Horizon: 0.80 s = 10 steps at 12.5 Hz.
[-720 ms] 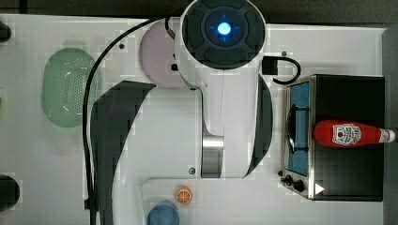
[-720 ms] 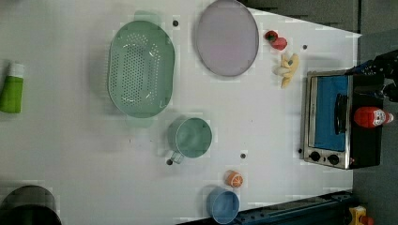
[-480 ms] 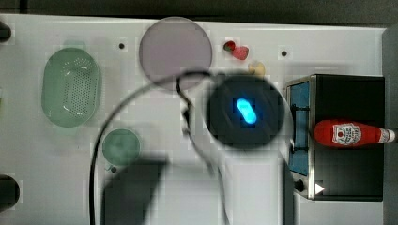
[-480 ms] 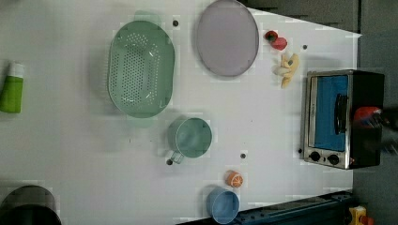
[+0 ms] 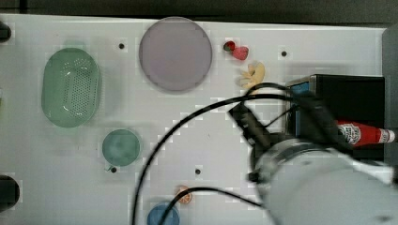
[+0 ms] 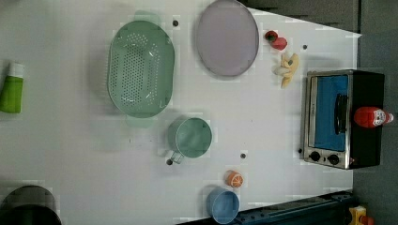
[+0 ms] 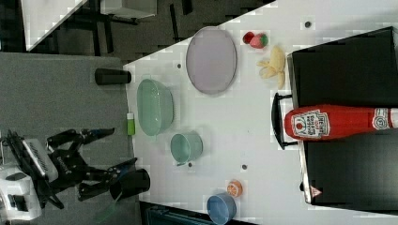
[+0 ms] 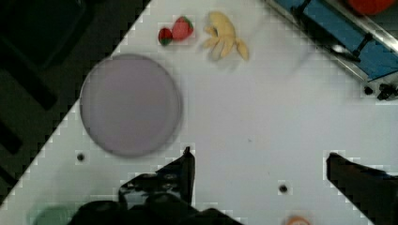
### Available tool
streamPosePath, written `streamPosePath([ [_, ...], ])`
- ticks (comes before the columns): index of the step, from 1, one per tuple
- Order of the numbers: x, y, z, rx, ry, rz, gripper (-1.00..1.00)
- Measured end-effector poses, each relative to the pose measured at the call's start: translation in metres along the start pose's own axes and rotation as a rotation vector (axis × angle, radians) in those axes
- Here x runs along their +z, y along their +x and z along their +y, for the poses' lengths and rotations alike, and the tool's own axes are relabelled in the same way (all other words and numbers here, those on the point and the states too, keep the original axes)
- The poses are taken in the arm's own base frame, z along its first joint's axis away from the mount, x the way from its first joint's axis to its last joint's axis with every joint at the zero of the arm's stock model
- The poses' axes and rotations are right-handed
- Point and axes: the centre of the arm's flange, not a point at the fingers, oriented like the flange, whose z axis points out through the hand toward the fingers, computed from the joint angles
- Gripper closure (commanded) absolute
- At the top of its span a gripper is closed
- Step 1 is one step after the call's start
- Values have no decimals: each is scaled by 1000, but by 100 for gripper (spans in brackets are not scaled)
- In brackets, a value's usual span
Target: Pick Ketchup from oven and place it on table.
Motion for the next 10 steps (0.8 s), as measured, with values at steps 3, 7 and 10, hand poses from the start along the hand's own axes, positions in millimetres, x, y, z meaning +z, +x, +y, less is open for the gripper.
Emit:
streamPosePath([
  [3, 36, 53, 36, 137, 11, -51, -100],
  [7, 95, 125, 110, 328, -77, -54, -100],
  [10, 131, 165, 155, 437, -86, 5, -100],
])
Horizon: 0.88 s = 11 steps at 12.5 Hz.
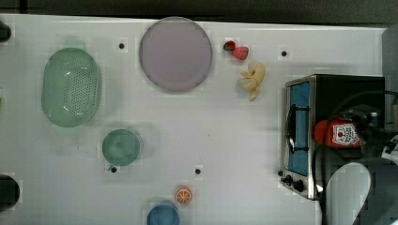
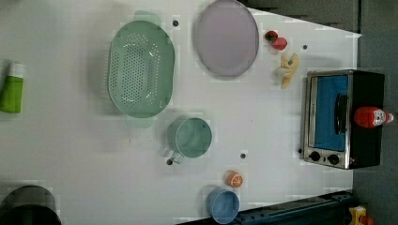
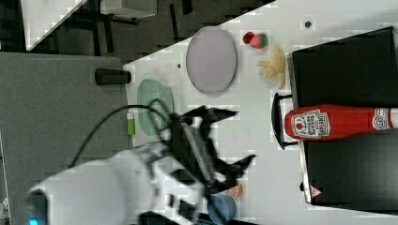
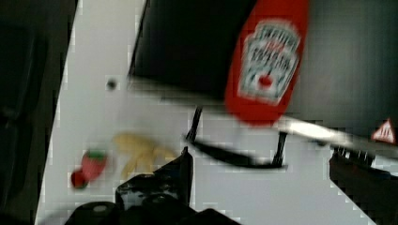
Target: Pick Ketchup from oven and place it on table.
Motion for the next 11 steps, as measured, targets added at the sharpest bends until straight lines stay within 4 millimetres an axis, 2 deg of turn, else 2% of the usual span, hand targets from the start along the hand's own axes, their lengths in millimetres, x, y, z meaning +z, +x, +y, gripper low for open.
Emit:
streamPosePath([
  [3, 38, 42, 14, 77, -31, 52, -100],
  [4, 48, 50, 18, 93, -46, 62, -100],
  [6, 69, 60, 15, 105, -83, 70, -100],
  [9, 121, 64, 10, 216, -68, -1, -100],
  [11, 158, 64, 8, 210, -143, -15, -100],
])
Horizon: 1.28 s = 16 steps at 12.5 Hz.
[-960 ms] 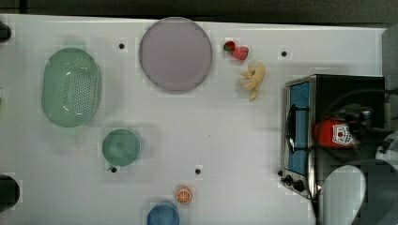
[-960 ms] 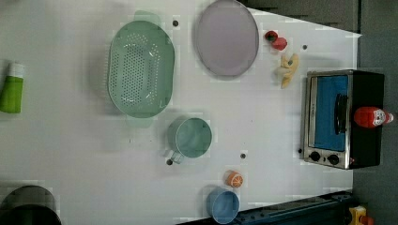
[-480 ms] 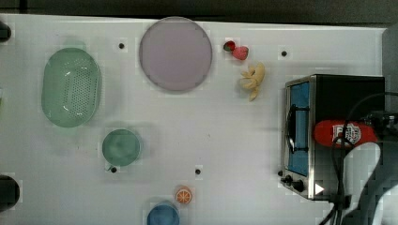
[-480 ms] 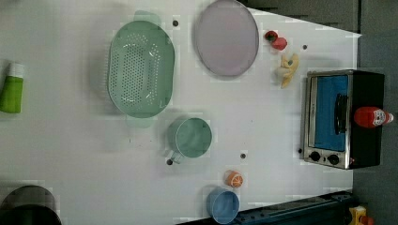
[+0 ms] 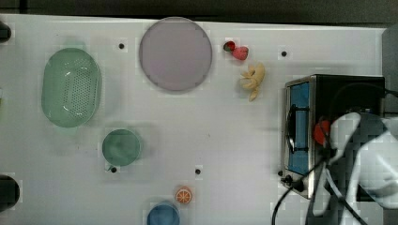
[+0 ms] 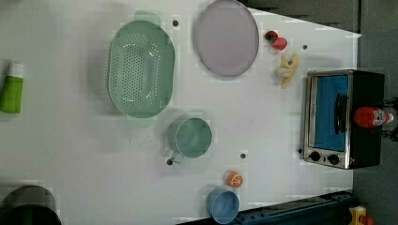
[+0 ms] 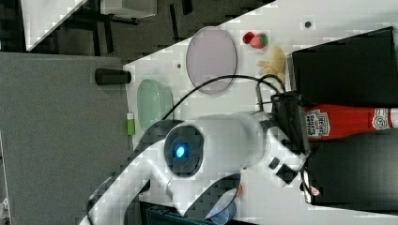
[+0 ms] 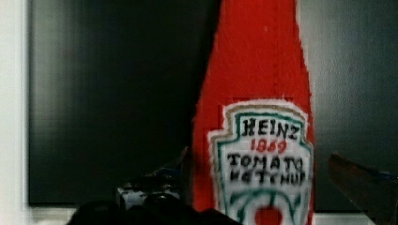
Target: Pick Ketchup from oven and place it on table.
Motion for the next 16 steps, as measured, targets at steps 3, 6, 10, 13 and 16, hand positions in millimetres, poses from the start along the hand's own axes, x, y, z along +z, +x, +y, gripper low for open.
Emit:
streamPosePath([
  [3, 30, -5, 1, -6, -57, -13, -100],
  [6, 29, -7, 0, 33, -20, -30, -69],
  [10, 21, 3, 1, 50, -5, -26, -29],
  [13, -6, 6, -5, 32, -2, -19, -29],
  [16, -38, -6, -14, -20, -50, -33, -29],
])
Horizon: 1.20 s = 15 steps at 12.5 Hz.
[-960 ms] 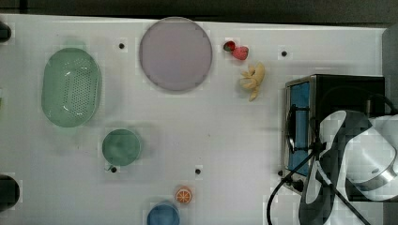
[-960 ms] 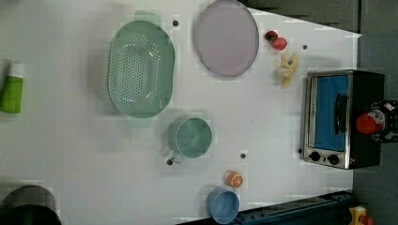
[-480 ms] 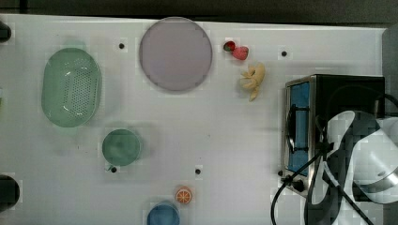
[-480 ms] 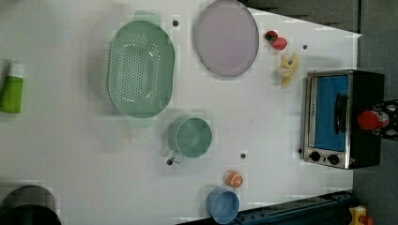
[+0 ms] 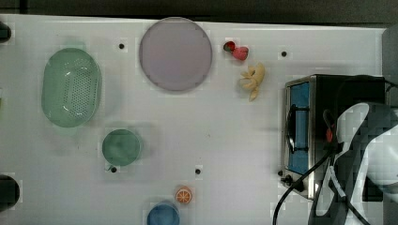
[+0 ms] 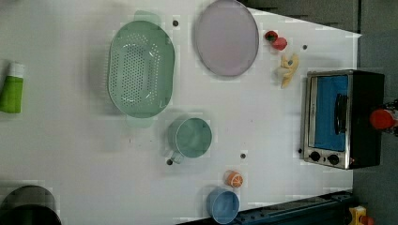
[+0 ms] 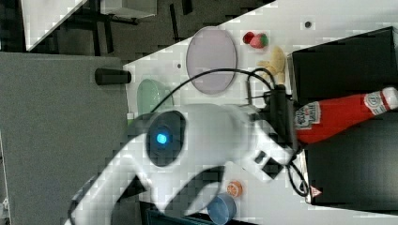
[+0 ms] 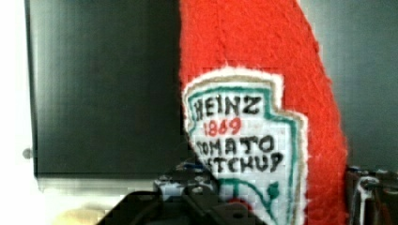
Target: Pick Ketchup from oven and place it on table.
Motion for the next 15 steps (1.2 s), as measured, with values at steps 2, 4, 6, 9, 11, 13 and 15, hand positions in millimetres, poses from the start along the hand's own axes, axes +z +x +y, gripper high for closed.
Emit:
streamPosePath([
  [2, -42, -17, -8, -54, -37, -15, -29],
  [4, -92, -47, -15, -137, -22, -9, -29],
  [6, -140, -95, -31, -254, 61, 8, -29],
  [9, -180, -194, -61, -447, 148, 14, -29],
  [11, -175, -262, -84, -593, 149, 13, -29],
  [13, -142, -319, -91, -700, 82, -4, -29],
  [15, -104, -364, -94, -775, 30, -30, -29],
])
